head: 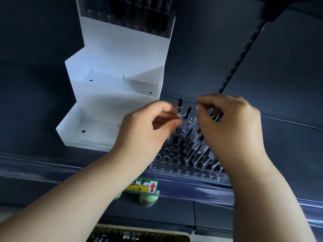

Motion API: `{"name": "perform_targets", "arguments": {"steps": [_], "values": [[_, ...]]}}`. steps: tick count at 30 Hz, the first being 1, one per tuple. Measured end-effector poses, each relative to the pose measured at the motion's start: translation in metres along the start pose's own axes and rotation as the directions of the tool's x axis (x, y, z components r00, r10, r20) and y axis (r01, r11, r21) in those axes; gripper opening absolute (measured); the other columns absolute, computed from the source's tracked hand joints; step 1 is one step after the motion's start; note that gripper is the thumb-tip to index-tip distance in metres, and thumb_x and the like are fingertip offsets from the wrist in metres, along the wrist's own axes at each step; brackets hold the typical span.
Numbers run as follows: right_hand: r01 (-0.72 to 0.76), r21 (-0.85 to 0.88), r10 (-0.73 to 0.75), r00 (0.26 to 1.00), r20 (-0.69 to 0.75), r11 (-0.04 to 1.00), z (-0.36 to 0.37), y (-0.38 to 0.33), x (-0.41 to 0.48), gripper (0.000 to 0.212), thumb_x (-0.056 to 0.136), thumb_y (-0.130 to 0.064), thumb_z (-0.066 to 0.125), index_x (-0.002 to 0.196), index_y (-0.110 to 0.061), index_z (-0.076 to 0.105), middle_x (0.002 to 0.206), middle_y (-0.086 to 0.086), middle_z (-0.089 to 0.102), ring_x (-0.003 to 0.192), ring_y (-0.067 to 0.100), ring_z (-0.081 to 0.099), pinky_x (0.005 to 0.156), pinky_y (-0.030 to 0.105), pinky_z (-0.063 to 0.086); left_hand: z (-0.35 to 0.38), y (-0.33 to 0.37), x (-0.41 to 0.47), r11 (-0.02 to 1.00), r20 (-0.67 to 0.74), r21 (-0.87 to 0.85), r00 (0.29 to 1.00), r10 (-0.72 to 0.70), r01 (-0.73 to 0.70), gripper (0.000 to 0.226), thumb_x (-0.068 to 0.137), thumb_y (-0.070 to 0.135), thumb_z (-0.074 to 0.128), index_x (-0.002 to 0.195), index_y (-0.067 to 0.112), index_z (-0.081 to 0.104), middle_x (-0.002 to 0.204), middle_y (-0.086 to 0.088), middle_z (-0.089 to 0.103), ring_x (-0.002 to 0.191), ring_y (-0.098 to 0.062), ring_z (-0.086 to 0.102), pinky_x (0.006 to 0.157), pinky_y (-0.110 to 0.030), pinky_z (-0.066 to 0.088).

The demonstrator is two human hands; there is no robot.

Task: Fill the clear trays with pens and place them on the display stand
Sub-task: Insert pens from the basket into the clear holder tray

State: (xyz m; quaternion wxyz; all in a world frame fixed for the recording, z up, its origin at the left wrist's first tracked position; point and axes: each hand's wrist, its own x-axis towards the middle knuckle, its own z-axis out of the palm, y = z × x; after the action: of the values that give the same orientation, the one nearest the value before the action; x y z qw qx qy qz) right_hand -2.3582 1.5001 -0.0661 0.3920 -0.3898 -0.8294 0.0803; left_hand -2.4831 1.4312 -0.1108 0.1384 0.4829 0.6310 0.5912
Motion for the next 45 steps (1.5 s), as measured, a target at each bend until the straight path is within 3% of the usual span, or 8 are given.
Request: {"name": "perform_targets", "arguments": {"steps": [8, 17, 20, 27, 33, 39, 42, 45], "values": [[-0.019, -0.015, 0.018, 1.0, -0.007, 1.0, 0.002, 0.001, -0.005, 0.017, 0.083, -0.012, 0.063, 0.094, -0.019, 0.074, 0.074, -0.02, 0.047, 0.085, 0.018, 0.06, 0.074, 0.021, 0.038, 0.022, -0.013, -0.002, 0.988, 0.105, 0.152, 0.994, 0.01, -0.026, 0.014, 0.079, 0.016, 0.073, 0.091, 0.023, 0.071, 0.069, 0.028, 0.058, 0.071, 0.016, 0.057, 0.067, 0.003, 0.039], [0.005, -0.019, -0.005, 1.0, -0.027, 1.0, -0.001, 0.004, -0.008, 0.018, 0.083, -0.009, 0.063, 0.096, -0.016, 0.073, 0.078, -0.016, 0.052, 0.088, 0.021, 0.059, 0.077, 0.023, 0.039, 0.033, -0.018, -0.005, 0.985, 0.07, 0.168, 0.997, 0.018, -0.03, 0.011, 0.081, 0.016, 0.071, 0.092, 0.017, 0.071, 0.076, 0.014, 0.063, 0.074, 0.002, 0.057, 0.068, -0.004, 0.042], [0.021, -0.021, -0.022, 0.999, -0.029, 1.0, -0.002, 0.005, -0.007, 0.018, 0.083, -0.008, 0.063, 0.096, -0.016, 0.073, 0.078, -0.015, 0.053, 0.088, 0.021, 0.059, 0.077, 0.025, 0.041, 0.031, -0.019, -0.004, 0.982, 0.045, 0.19, 0.999, 0.004, -0.012, 0.01, 0.08, 0.018, 0.072, 0.089, 0.017, 0.07, 0.073, 0.017, 0.06, 0.062, 0.003, 0.054, 0.066, -0.002, 0.04], [0.074, -0.029, -0.075, 0.997, -0.024, 0.997, 0.0, -0.001, -0.006, 0.017, 0.083, -0.008, 0.063, 0.096, -0.015, 0.073, 0.084, -0.006, 0.066, 0.087, 0.02, 0.058, 0.076, 0.019, 0.036, 0.025, -0.016, -0.005, 0.961, 0.101, 0.272, 0.995, 0.025, -0.051, 0.023, 0.082, 0.019, 0.07, 0.104, 0.015, 0.065, 0.091, 0.003, 0.067, 0.083, -0.012, 0.062, 0.076, -0.023, 0.049], [0.181, -0.038, -0.183, 0.982, -0.055, 0.983, -0.002, -0.015, -0.014, 0.018, 0.081, -0.009, 0.06, 0.093, -0.011, 0.073, 0.083, 0.003, 0.071, 0.082, 0.026, 0.06, 0.074, 0.03, 0.046, 0.002, 0.0, -0.013, 0.826, 0.135, 0.503, 0.967, 0.216, -0.254, 0.025, 0.085, 0.02, 0.061, 0.109, 0.014, 0.064, 0.096, -0.005, 0.068, 0.087, -0.027, 0.063, 0.071, -0.04, 0.052], [0.326, -0.025, -0.327, 0.943, -0.056, 0.945, -0.004, -0.021, -0.05, 0.014, 0.08, -0.005, 0.062, 0.089, -0.007, 0.072, 0.081, 0.005, 0.069, 0.076, 0.029, 0.059, 0.07, 0.039, 0.049, -0.019, 0.006, -0.037, 0.647, 0.257, 0.658, 0.922, 0.289, -0.386, 0.02, 0.074, 0.011, 0.069, 0.093, 0.005, 0.069, 0.078, -0.011, 0.066, 0.069, -0.034, 0.061, 0.059, -0.035, 0.05], [0.416, 0.011, -0.416, 0.91, -0.006, 0.909, -0.004, -0.019, -0.073, 0.013, 0.084, -0.005, 0.061, 0.092, -0.005, 0.071, 0.081, 0.006, 0.068, 0.075, 0.026, 0.058, 0.071, 0.036, 0.048, -0.031, 0.003, -0.055, 0.618, 0.305, 0.681, 0.919, 0.248, -0.393, 0.021, 0.076, 0.011, 0.069, 0.095, 0.005, 0.068, 0.085, -0.011, 0.067, 0.078, -0.035, 0.062, 0.066, -0.038, 0.052], [0.426, 0.016, -0.426, 0.904, 0.034, 0.905, -0.006, -0.016, -0.096, 0.011, 0.085, -0.006, 0.062, 0.091, -0.004, 0.071, 0.081, 0.006, 0.068, 0.074, 0.026, 0.059, 0.071, 0.035, 0.049, -0.044, 0.001, -0.073, 0.6, 0.342, 0.702, 0.92, 0.19, -0.385, 0.03, 0.083, 0.015, 0.063, 0.112, 0.008, 0.065, 0.105, -0.008, 0.067, 0.097, -0.03, 0.061, 0.082, -0.039, 0.048]]}}
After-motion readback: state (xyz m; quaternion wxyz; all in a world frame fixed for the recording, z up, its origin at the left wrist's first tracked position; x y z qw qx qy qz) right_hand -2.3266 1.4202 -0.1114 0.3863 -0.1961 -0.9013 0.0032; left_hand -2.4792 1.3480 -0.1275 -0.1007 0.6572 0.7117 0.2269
